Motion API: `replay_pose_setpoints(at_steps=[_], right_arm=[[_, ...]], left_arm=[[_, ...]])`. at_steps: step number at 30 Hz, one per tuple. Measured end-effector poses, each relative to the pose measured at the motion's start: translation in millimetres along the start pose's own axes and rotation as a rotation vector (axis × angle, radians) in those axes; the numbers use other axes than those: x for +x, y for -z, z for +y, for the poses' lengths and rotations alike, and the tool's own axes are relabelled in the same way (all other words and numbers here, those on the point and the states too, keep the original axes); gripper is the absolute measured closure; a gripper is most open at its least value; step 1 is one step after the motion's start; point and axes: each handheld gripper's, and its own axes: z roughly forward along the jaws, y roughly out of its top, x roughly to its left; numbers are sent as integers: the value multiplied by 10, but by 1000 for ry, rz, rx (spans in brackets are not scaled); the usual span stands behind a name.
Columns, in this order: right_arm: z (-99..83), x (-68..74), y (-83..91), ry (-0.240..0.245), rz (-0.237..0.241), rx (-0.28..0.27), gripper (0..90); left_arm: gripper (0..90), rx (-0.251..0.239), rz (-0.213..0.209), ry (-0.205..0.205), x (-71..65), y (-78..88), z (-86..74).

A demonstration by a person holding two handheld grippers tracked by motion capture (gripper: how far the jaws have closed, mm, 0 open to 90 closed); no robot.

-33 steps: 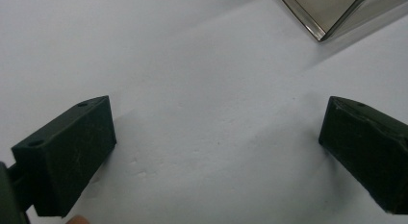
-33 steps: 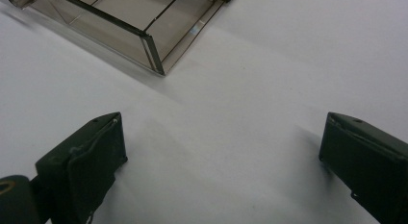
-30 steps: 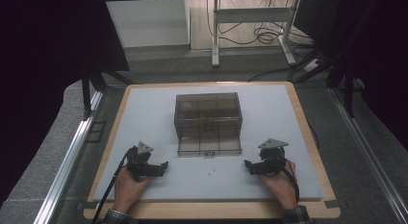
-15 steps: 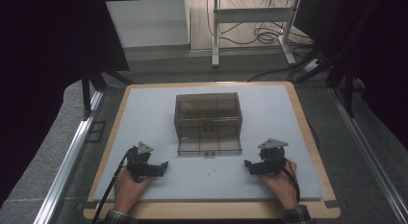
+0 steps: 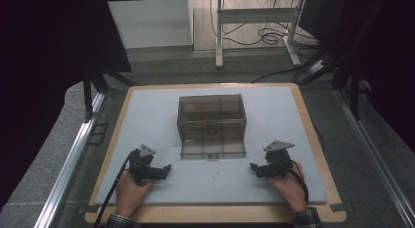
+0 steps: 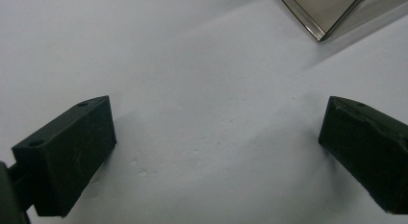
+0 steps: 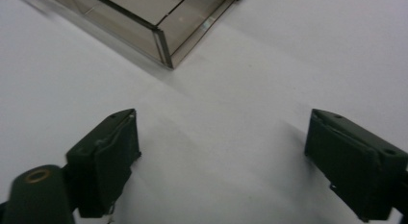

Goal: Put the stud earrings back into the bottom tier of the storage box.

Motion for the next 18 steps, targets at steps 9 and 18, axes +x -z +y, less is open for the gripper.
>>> replay_pose_setpoints(at_steps=[9, 18], right_arm=[[73, 32, 38, 37, 31, 50, 204], [178, 93, 83, 55, 114, 86, 318]], left_arm=[[0, 1, 1, 0, 0, 1, 0], [0, 0, 0, 0, 0, 0, 0]])
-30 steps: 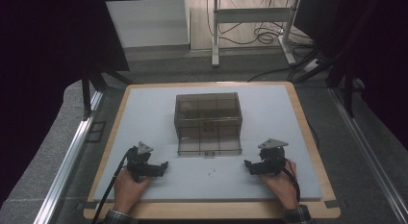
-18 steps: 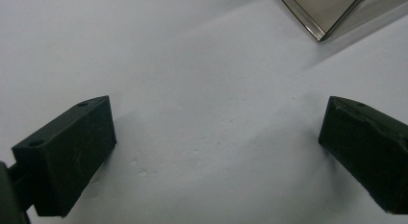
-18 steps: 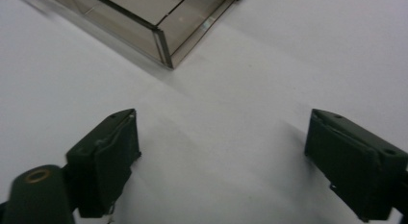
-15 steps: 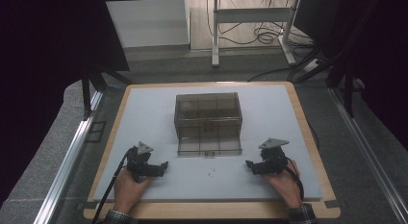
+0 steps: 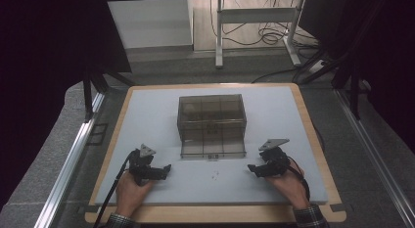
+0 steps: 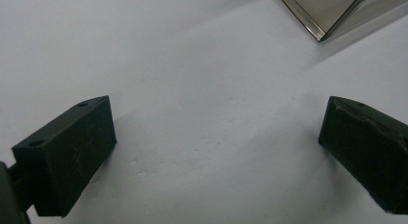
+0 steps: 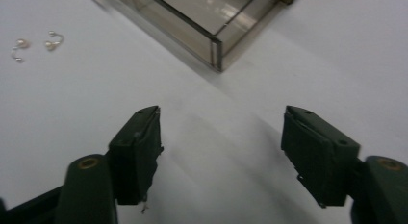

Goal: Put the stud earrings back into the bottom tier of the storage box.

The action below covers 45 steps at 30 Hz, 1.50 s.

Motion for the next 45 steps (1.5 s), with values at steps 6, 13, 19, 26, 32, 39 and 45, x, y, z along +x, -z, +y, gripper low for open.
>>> replay_pose_setpoints(at_steps=[6, 13, 19, 26, 32, 39, 45], right_arm=[[82, 48, 3, 35, 57, 27, 414], [196, 109, -49, 94, 106, 74, 525], [284, 182, -106, 124, 143, 111, 545], [378, 254, -147, 166, 147, 130, 537], [456, 325, -194, 186, 139, 150, 481], [524, 354, -271, 180, 161, 152, 468], [605, 405, -334, 202, 188, 166, 504]], left_arm=[[0, 0, 0, 0, 0, 0, 0], [0, 0, 0, 0, 0, 0, 0], [0, 0, 0, 0, 1, 0, 0], [0, -3, 0, 4, -2, -2, 0], [0, -3, 0, 4, -2, -2, 0], [0, -1, 0, 2, 0, 0, 0], [0, 3, 0, -4, 4, 3, 0]])
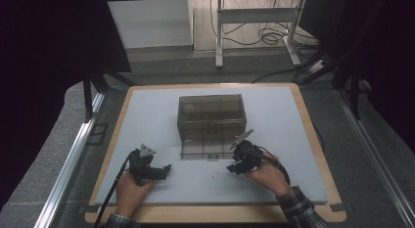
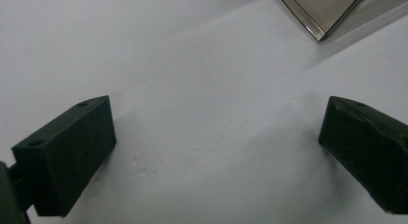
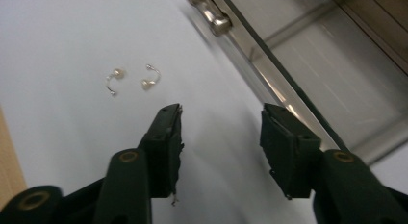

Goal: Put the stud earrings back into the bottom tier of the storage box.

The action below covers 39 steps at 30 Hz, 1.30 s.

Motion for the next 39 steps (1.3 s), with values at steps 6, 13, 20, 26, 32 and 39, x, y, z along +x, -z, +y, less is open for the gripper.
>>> replay_pose_setpoints(at_steps=[6, 13, 20, 26, 32, 39], right_arm=[[69, 41, -19, 8, 26, 14, 632], [182, 139, -97, 53, 66, 42, 711], [277, 226, -183, 91, 76, 67, 709], [330, 280, -251, 114, 72, 75, 705], [362, 341, -293, 153, 29, 97, 747], [403, 385, -299, 167, 10, 140, 840]], left_arm=[[0, -2, 0, 3, -2, -2, 0], [0, -7, 0, 6, -4, -5, -1], [0, -3, 0, -3, 3, -2, 0], [0, -7, 0, 1, -1, -5, 0], [0, -11, 0, 11, -7, -7, -2], [0, -6, 1, 5, -4, -4, -2]])
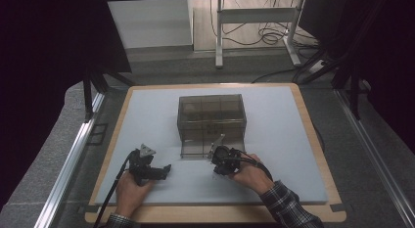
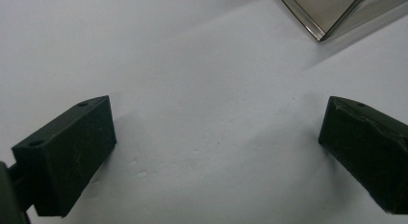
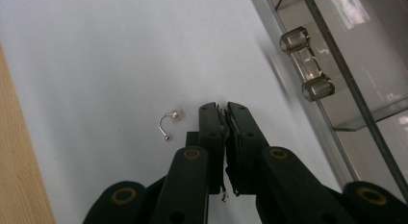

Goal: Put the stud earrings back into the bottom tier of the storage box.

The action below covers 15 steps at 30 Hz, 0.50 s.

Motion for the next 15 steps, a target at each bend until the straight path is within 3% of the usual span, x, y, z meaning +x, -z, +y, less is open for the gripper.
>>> replay_pose_setpoints(at_steps=[4, 9, 15], right_arm=[[24, -33, 0, -33, 20, 16, 843], [-13, -82, 21, -67, 54, -4, 852], [-17, -124, 108, -74, 60, -22, 852]], left_arm=[[0, -2, -1, 2, -1, -1, 0], [0, 0, 0, 1, -1, 0, 0], [0, 3, 0, -9, 6, 2, 2]])
